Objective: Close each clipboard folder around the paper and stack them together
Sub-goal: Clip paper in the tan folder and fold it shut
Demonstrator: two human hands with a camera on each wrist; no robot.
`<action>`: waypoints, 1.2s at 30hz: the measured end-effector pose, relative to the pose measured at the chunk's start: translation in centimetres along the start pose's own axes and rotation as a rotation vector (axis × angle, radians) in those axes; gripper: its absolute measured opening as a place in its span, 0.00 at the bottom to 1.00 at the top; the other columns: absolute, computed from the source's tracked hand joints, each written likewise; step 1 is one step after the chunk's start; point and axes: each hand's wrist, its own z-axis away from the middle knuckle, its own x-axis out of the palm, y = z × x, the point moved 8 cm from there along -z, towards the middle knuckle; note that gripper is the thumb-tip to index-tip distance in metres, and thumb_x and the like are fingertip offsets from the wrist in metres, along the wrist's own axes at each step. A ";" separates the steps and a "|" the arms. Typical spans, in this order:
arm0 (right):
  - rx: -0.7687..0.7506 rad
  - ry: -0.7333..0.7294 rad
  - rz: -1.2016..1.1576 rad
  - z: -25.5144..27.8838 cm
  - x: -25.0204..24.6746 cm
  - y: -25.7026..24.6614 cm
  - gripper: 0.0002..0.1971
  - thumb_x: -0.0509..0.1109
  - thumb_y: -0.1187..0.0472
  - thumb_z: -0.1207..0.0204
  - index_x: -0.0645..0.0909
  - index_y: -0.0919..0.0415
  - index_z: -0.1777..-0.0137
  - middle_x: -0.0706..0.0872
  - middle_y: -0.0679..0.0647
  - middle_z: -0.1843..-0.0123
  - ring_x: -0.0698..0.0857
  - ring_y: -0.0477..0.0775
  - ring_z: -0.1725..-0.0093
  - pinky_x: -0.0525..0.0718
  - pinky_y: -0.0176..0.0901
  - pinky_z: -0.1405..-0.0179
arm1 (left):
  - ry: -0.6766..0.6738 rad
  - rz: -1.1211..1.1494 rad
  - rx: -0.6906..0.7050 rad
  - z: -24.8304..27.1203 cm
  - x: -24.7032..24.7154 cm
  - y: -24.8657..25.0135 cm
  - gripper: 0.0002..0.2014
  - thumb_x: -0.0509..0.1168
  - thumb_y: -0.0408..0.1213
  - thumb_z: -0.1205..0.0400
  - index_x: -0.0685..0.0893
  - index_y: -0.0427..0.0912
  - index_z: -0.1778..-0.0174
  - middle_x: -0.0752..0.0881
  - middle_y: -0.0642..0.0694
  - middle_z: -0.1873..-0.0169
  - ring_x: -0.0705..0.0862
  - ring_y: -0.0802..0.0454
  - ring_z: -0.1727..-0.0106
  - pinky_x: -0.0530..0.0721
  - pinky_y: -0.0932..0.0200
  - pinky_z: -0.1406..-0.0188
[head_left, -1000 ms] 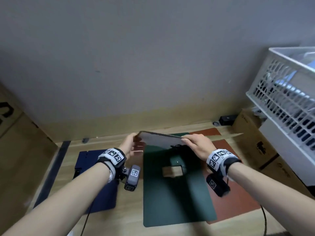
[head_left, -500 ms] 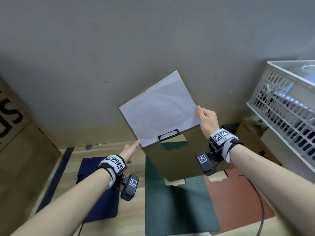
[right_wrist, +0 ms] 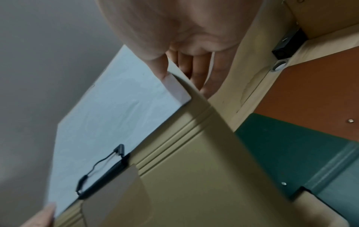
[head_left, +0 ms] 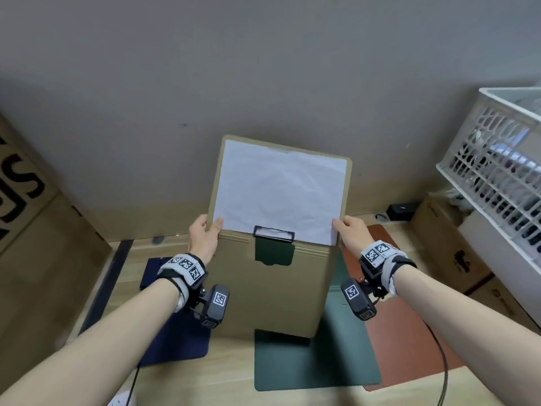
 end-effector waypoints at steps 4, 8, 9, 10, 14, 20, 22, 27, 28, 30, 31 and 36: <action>0.058 0.054 0.056 0.1 -0.8 1.0 0.27 0.66 0.54 0.19 0.68 0.64 0.23 0.79 0.63 0.29 0.80 0.63 0.32 0.79 0.57 0.31 | -0.029 -0.108 0.194 -0.7 -0.9 4.8 0.14 0.66 0.41 0.16 0.83 0.34 0.42 0.88 0.38 0.46 0.85 0.42 0.49 0.81 0.48 0.45; -0.180 0.282 0.130 0.9 -2.9 -2.6 0.36 0.67 0.61 0.20 0.55 0.66 0.16 0.59 0.62 0.15 0.60 0.61 0.16 0.60 0.55 0.16 | -0.166 -0.276 0.304 -0.8 -0.3 8.3 0.07 0.65 0.44 0.18 0.82 0.45 0.55 0.85 0.49 0.66 0.79 0.48 0.67 0.77 0.51 0.64; -0.255 0.307 0.163 1.2 -2.8 -3.6 0.36 0.67 0.61 0.21 0.56 0.66 0.17 0.58 0.62 0.15 0.58 0.60 0.16 0.58 0.53 0.16 | -0.211 -0.341 0.330 -0.8 0.1 8.8 0.08 0.65 0.44 0.18 0.82 0.44 0.56 0.85 0.47 0.66 0.79 0.47 0.65 0.77 0.51 0.63; -0.333 0.319 0.201 1.6 -2.5 -4.7 0.35 0.68 0.61 0.22 0.58 0.65 0.17 0.58 0.61 0.15 0.59 0.59 0.16 0.57 0.50 0.17 | -0.262 -0.407 0.360 -0.6 0.7 9.3 0.08 0.65 0.44 0.18 0.81 0.42 0.56 0.84 0.47 0.65 0.78 0.46 0.64 0.75 0.52 0.62; -0.629 0.214 0.335 3.5 1.2 -8.1 0.34 0.71 0.54 0.23 0.64 0.62 0.19 0.63 0.57 0.18 0.67 0.59 0.24 0.65 0.48 0.22 | -0.530 -0.609 0.426 1.4 4.5 9.3 0.10 0.67 0.43 0.19 0.80 0.38 0.57 0.82 0.42 0.64 0.77 0.43 0.61 0.72 0.52 0.60; -0.509 -0.207 0.433 3.8 10.1 -5.3 0.18 0.73 0.47 0.25 0.84 0.55 0.39 0.87 0.49 0.45 0.85 0.52 0.48 0.83 0.48 0.46 | -0.717 -0.701 0.356 3.9 8.6 2.6 0.14 0.68 0.44 0.21 0.71 0.46 0.68 0.74 0.50 0.70 0.72 0.44 0.61 0.68 0.51 0.62; -0.326 -0.219 0.334 2.8 11.3 -2.8 0.10 0.79 0.49 0.30 0.84 0.53 0.56 0.87 0.49 0.60 0.86 0.50 0.65 0.82 0.43 0.66 | -0.687 -0.715 0.301 4.0 8.7 -0.3 0.10 0.66 0.49 0.23 0.76 0.48 0.63 0.78 0.52 0.66 0.77 0.42 0.57 0.76 0.48 0.56; -0.120 -0.177 0.215 0.8 14.7 1.1 0.07 0.77 0.60 0.27 0.83 0.60 0.55 0.91 0.57 0.59 0.89 0.48 0.74 0.89 0.44 0.67 | -0.458 -0.714 0.434 2.7 7.2 -3.8 0.22 0.65 0.35 0.21 0.78 0.46 0.28 0.78 0.46 0.32 0.72 0.46 0.28 0.70 0.47 0.26; -0.129 -0.163 0.263 0.2 15.4 1.6 0.07 0.75 0.62 0.27 0.85 0.61 0.51 0.91 0.56 0.55 0.88 0.47 0.69 0.88 0.42 0.60 | -0.441 -0.706 0.442 2.6 6.8 -4.3 0.24 0.64 0.32 0.20 0.77 0.44 0.26 0.76 0.45 0.28 0.70 0.46 0.24 0.68 0.47 0.22; -0.126 -0.160 0.361 -1.2 17.1 2.6 0.15 0.72 0.65 0.29 0.84 0.62 0.42 0.89 0.56 0.46 0.84 0.48 0.56 0.79 0.37 0.51 | -0.438 -0.710 0.431 2.2 6.0 -6.1 0.25 0.62 0.30 0.20 0.75 0.43 0.25 0.72 0.45 0.24 0.67 0.46 0.21 0.68 0.44 0.20; -0.109 -0.174 0.391 -1.8 18.0 3.3 0.18 0.72 0.66 0.30 0.83 0.62 0.39 0.87 0.56 0.43 0.83 0.51 0.51 0.78 0.38 0.48 | -0.460 -0.720 0.394 2.2 5.6 -7.4 0.25 0.61 0.30 0.19 0.74 0.44 0.24 0.71 0.46 0.22 0.66 0.46 0.20 0.69 0.43 0.21; 0.017 -0.276 0.514 -4.5 22.7 7.7 0.26 0.77 0.60 0.31 0.78 0.61 0.33 0.79 0.58 0.35 0.82 0.58 0.40 0.79 0.47 0.35 | -0.634 -0.825 0.046 2.5 3.5 -17.8 0.29 0.59 0.34 0.16 0.65 0.49 0.17 0.59 0.47 0.14 0.59 0.43 0.15 0.63 0.45 0.19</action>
